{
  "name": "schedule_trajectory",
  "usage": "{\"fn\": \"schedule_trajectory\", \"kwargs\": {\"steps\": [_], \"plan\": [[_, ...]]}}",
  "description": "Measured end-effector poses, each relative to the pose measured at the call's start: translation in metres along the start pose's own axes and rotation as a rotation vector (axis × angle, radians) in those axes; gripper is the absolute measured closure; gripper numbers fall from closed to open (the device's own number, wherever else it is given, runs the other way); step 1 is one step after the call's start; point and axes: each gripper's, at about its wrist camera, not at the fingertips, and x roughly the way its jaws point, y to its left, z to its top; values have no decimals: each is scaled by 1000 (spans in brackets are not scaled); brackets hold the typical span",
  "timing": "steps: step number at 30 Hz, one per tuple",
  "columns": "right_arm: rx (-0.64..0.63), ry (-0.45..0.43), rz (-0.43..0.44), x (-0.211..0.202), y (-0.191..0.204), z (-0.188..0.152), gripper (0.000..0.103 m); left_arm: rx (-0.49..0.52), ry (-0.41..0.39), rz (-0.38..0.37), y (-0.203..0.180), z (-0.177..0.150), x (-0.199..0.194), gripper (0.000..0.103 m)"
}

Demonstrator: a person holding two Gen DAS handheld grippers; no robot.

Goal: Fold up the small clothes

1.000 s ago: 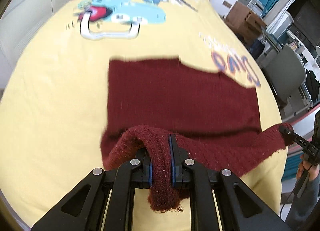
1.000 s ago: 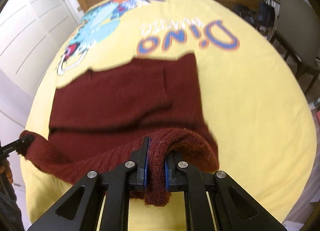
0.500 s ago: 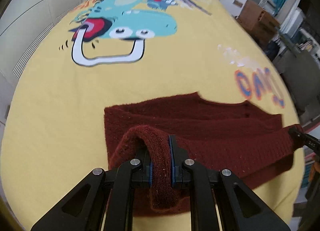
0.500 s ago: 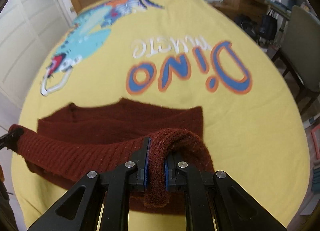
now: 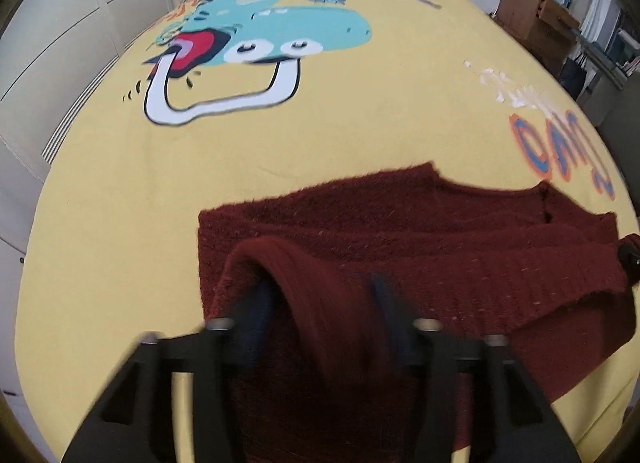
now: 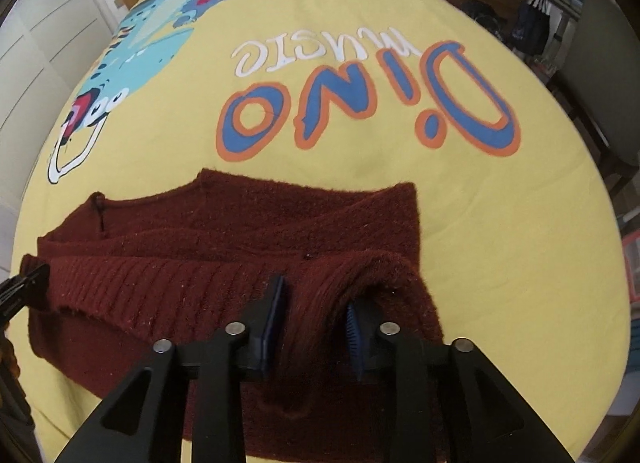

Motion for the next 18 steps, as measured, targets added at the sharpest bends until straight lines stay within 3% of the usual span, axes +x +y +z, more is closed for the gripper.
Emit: {"fn": "schedule_trajectory", "kwargs": {"steps": [1,3,5,7,8,11,14,18], "plan": [[0,-18,0,-5,0,0,34,3,-14,4,-1,1,-7,33],[-2,-59,2,-17,2,-1,22,8,-41,6,-3,3,-19,28],[-11,-81,4,-27,5,-2,22,10,-59,-9,-6,5,-29,23],[-27,-101,8,-35,10,-4,19,23,-92,-29,-12,4,-40,5],[-40,-119,13,-40,14,-7,17,34,-104,-37,-16,2,-45,2],[-77,-149,24,-48,28,-16,0,75,-133,-70,-31,-6,-57,1],[-131,-162,37,-49,49,-31,0,97,-145,-98,-44,-18,-55,1],[-213,-176,23,-41,76,-54,0,127,-87,-93,-60,-37,-30,1]]}}
